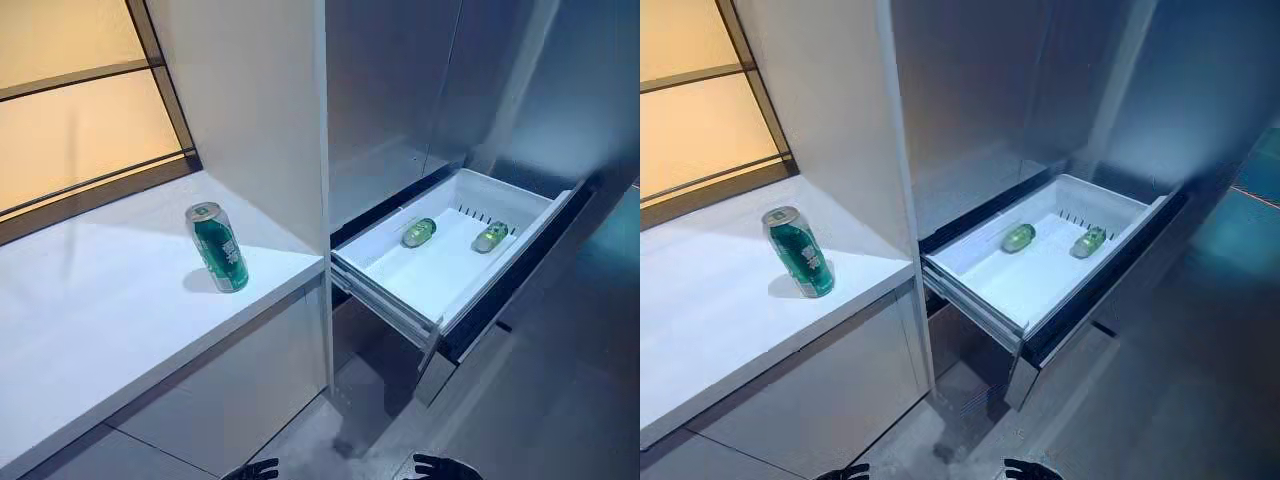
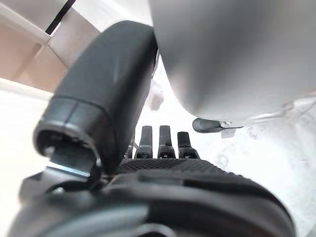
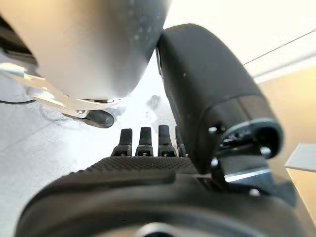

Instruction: Put drinks into fridge and close the fridge

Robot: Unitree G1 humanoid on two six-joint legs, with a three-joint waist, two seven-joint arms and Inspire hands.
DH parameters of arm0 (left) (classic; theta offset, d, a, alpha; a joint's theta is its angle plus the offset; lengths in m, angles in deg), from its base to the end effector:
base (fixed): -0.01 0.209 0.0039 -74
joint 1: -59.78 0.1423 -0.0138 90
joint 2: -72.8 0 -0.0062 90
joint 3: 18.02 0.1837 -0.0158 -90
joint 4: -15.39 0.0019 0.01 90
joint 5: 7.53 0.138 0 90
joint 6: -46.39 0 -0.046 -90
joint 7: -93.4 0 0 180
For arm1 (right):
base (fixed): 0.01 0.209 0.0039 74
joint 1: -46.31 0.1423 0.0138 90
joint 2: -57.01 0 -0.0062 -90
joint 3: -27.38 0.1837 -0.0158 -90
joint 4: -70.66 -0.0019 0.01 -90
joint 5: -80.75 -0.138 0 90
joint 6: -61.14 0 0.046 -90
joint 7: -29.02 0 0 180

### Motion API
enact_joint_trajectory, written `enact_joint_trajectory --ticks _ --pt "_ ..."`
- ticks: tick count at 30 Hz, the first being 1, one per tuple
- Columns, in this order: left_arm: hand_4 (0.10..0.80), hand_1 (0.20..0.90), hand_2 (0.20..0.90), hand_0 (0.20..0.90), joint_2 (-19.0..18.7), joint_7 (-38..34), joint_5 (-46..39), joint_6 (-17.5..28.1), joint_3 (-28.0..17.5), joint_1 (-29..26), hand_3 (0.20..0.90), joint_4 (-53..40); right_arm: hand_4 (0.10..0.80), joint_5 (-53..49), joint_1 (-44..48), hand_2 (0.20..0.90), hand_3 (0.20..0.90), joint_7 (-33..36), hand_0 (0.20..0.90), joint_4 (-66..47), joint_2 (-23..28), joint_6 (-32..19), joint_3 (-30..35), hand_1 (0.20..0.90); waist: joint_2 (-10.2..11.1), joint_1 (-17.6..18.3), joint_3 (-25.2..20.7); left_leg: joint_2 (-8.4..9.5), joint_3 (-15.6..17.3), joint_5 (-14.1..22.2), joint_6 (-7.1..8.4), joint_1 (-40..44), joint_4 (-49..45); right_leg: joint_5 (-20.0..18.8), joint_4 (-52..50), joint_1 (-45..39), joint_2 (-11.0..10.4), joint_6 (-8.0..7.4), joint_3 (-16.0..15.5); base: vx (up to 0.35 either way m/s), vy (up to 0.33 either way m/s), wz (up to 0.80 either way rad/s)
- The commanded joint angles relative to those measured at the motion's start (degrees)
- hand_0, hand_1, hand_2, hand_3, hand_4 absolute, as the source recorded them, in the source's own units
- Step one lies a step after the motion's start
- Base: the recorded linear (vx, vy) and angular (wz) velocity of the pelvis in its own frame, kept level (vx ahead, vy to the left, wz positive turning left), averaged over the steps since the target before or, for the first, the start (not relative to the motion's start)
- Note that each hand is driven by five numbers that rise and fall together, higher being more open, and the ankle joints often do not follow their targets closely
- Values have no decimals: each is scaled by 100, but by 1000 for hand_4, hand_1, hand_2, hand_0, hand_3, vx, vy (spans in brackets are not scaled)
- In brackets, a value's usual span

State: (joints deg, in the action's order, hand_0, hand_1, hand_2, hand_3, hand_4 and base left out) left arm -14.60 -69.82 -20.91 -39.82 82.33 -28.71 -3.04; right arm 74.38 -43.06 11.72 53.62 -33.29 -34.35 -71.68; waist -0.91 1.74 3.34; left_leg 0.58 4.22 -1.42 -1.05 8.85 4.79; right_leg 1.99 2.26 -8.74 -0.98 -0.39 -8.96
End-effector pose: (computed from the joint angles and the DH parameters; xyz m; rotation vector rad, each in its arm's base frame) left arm 0.0607 0.2213 -0.1180 -0.0629 1.2113 -0.1195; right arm 0.0719 -0.2366 -0.1124 -0.0656 1.1946 0.1695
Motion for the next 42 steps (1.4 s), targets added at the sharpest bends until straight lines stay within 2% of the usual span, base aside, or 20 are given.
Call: enact_joint_trajectory --ticks 1,10,13,17,19,20,22,25,28,30,33,37,38,39,40,42 --pt "800 900 900 900 77 164 128 153 19 -377 900 311 800 214 257 900 900 -33 900 418 -58 -33 -170 900 62 -107 46 169 301 605 1 -57 -371 196 -361 249 -110 -331 -49 0 0 0" --pt "800 900 900 900 64 177 84 130 -7 -385 900 293 800 211 264 900 900 -40 900 394 -54 -5 -167 900 68 -108 50 164 300 603 3 -58 -368 199 -372 259 -104 -331 -43 0 0 0" --pt "800 900 900 900 56 248 201 246 24 -398 900 274 800 203 272 900 900 -38 900 395 -60 -10 -176 900 69 -110 50 167 297 597 1 -73 -368 196 -368 266 -99 -332 -38 0 0 0" --pt "800 900 900 900 15 556 840 877 346 -438 900 106 800 226 306 900 900 -58 900 357 -24 27 -227 900 46 -90 59 154 314 593 4 -82 -359 196 -382 295 -93 -338 -13 0 0 0" --pt "800 900 900 900 9 596 953 949 383 -443 900 92 800 232 308 900 900 -60 900 352 -19 32 -230 900 42 -88 60 152 317 592 4 -84 -359 195 -385 300 -92 -339 -10 0 0 0" --pt "800 900 900 900 -65 632 1158 1403 677 -504 900 -52 800 232 329 900 900 -79 900 333 19 38 -299 900 17 -54 58 140 339 581 2 -79 -332 196 -394 321 -82 -352 18 0 0 0" --pt "800 900 900 900 -128 623 1231 1771 884 -602 900 -234 800 227 364 900 900 -104 900 291 57 77 -364 900 -7 -28 69 133 346 576 6 -70 -313 197 -396 332 -75 -362 44 -15 21 -3" --pt "800 900 900 900 -303 517 1282 2310 1269 -840 900 -835 800 225 425 900 900 -160 900 226 145 159 -426 900 -50 -5 87 126 342 563 9 -85 -303 183 -401 363 -69 -388 78 -20 21 -5" --pt "800 900 900 900 -558 431 1323 2548 1604 -1091 900 -1804 800 216 486 900 900 -200 900 196 237 205 -463 900 -93 -2 117 123 331 544 1 -130 -320 167 -417 407 -70 -400 108 -36 27 -6" --pt "800 900 900 900 -853 619 1026 2602 1745 -1323 900 -2636 800 158 507 900 900 -198 900 197 282 188 -502 900 -120 -4 139 133 295 524 -18 -145 -307 150 -422 427 -63 -405 132 -35 25 -7" --pt "800 900 900 900 -1239 1194 -102 2347 1692 -1605 900 -3796 800 79 499 900 900 -163 900 138 296 211 -534 900 -131 -29 152 151 236 507 -39 -143 -276 135 -406 429 -49 -400 158 -14 8 -3" --pt "800 900 900 900 -1528 1687 -1705 1345 1046 -1896 900 -5826 800 110 393 900 900 -93 900 152 238 115 -426 900 -115 -105 131 172 153 499 -75 -132 -209 114 -354 414 -25 -381 204 0 0 0" --pt "800 900 900 900 -1547 1669 -1999 1228 890 -1912 900 -6194 800 139 357 900 900 -76 900 168 215 76 -395 900 -109 -116 125 175 137 506 -83 -120 -191 117 -349 408 -21 -380 210 0 0 0" --pt "800 900 900 900 -1551 1702 -2339 1302 799 -1920 900 -6390 800 170 321 900 900 -56 900 186 190 39 -380 900 -101 -121 120 181 125 513 -95 -105 -175 118 -344 401 -18 -383 214 0 0 0" --pt "800 900 900 900 -1495 1557 -2966 1046 479 -1959 900 -7144 800 249 237 900 900 7 900 237 121 -45 -362 900 -90 -142 82 187 88 525 -113 -94 -144 136 -334 391 -13 -381 243 0 0 0" --pt "800 900 900 900 -1395 1433 -3277 1211 269 -2011 900 -7519 800 302 172 900 900 37 900 280 59 -110 -391 900 -81 -144 52 193 64 539 -124 -63 -114 156 -335 372 -9 -380 254 0 0 0"
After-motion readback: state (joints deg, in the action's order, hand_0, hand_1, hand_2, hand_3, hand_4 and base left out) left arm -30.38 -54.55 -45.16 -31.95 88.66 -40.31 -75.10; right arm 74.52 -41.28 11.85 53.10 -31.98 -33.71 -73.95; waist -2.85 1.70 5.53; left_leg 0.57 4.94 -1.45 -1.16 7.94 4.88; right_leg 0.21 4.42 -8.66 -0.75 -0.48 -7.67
